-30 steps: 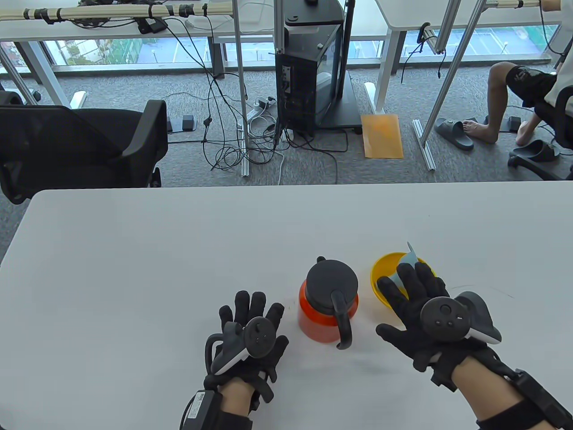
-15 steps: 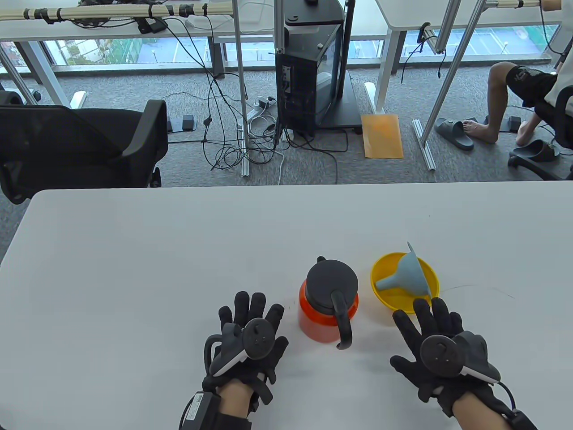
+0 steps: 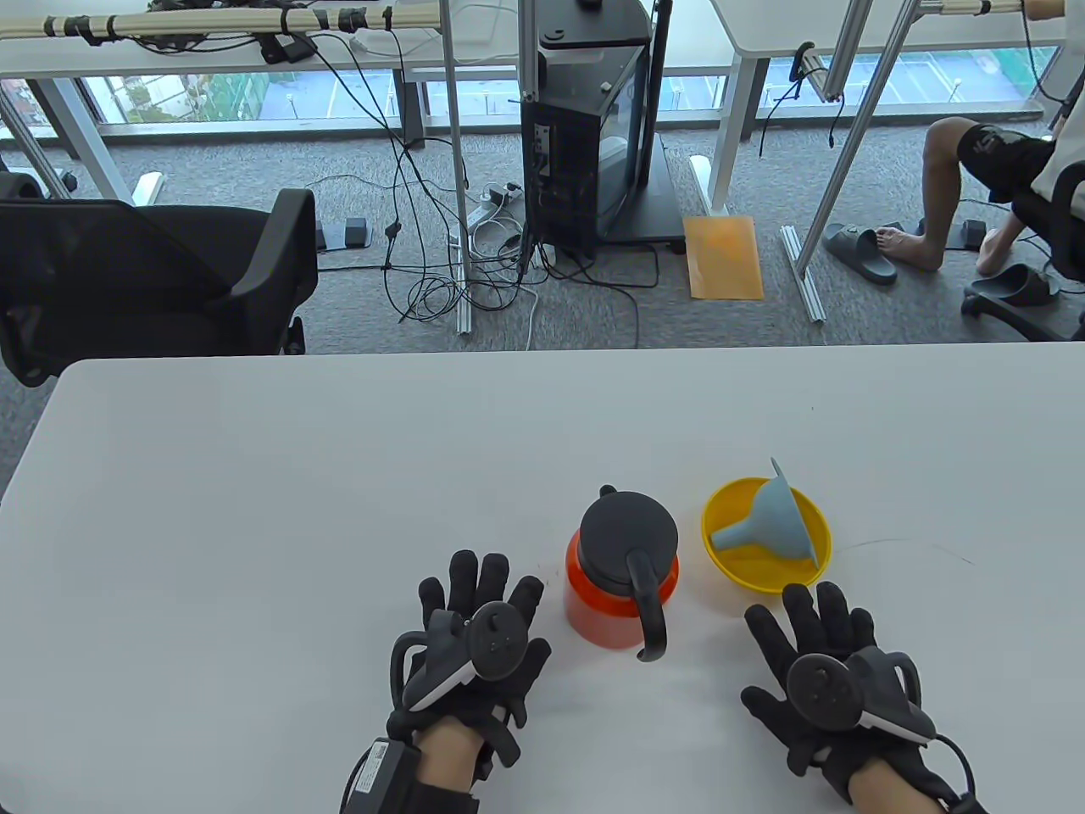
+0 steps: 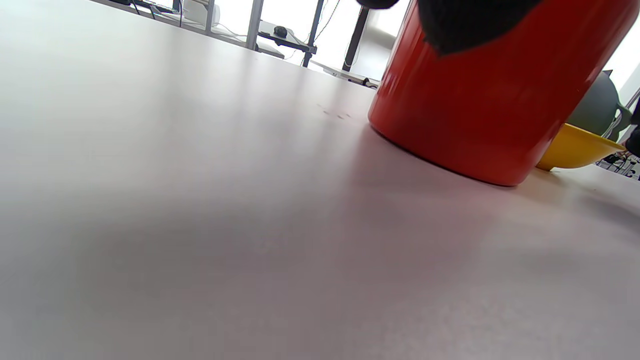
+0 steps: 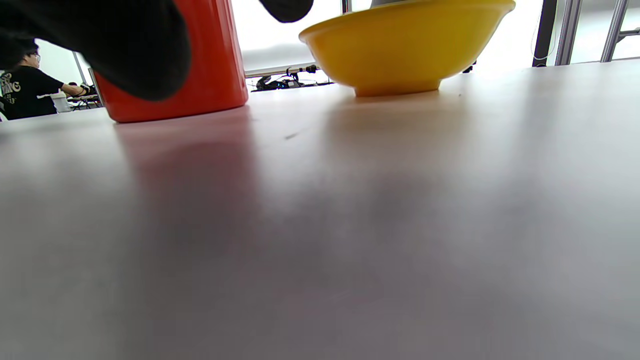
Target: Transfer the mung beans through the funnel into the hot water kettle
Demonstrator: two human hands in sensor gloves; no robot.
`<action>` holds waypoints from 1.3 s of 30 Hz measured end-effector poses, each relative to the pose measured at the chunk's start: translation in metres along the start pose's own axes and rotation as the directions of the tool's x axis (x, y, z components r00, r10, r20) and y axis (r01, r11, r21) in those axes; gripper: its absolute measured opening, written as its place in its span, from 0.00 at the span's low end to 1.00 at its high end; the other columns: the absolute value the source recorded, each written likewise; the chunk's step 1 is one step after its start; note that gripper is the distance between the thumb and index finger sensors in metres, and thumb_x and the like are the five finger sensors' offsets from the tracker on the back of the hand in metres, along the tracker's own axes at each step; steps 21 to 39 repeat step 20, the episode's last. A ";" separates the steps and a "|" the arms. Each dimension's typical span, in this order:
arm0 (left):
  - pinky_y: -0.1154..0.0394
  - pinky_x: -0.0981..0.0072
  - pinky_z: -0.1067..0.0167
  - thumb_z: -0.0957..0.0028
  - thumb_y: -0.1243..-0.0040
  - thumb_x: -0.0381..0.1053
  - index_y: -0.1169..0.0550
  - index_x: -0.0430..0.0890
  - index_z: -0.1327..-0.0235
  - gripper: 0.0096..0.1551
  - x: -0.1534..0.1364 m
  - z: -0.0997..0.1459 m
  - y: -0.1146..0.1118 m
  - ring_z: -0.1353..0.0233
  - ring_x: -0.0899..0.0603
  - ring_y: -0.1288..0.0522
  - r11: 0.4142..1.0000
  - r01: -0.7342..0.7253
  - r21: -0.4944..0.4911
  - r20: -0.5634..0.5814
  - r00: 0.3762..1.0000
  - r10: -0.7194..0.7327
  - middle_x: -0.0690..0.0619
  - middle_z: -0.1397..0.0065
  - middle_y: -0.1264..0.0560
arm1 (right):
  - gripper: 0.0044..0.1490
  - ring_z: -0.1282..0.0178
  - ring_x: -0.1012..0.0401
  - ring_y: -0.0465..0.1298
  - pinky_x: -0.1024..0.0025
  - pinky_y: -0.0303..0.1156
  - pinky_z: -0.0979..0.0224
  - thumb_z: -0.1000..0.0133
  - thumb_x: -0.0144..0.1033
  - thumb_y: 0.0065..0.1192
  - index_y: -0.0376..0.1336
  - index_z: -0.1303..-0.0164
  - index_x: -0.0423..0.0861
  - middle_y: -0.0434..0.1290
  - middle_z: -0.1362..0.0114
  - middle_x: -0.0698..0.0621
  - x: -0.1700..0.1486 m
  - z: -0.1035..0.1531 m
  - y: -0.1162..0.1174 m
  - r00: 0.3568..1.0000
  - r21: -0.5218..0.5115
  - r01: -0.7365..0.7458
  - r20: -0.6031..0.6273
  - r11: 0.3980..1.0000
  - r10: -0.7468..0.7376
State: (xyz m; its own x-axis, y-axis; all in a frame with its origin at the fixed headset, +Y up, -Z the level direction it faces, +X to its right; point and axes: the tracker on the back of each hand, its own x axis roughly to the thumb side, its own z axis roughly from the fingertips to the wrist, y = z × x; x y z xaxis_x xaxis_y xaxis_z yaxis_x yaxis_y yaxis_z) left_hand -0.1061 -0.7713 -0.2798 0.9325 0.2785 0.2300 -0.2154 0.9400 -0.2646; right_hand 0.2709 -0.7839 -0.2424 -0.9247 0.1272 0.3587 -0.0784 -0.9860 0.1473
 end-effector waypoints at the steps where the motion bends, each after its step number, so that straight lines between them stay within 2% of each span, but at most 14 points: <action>1: 0.71 0.26 0.32 0.47 0.47 0.66 0.47 0.65 0.22 0.40 0.000 0.000 0.000 0.21 0.34 0.76 1.000 -0.001 -0.001 -0.004 1.000 0.001 0.50 0.16 0.66 | 0.59 0.28 0.28 0.23 0.21 0.29 0.36 0.43 0.60 0.61 0.38 0.14 0.44 0.26 0.20 0.30 0.000 0.000 0.000 1.000 -0.003 -0.005 -0.001 1.000 0.005; 39: 0.71 0.27 0.31 0.47 0.47 0.66 0.47 0.64 0.22 0.41 -0.001 0.002 -0.001 0.21 0.34 0.75 0.999 -0.025 -0.020 -0.016 1.000 0.024 0.50 0.16 0.66 | 0.58 0.28 0.28 0.23 0.21 0.29 0.36 0.43 0.60 0.60 0.38 0.15 0.44 0.27 0.20 0.30 -0.001 0.001 0.000 1.000 0.004 0.000 -0.004 1.000 0.000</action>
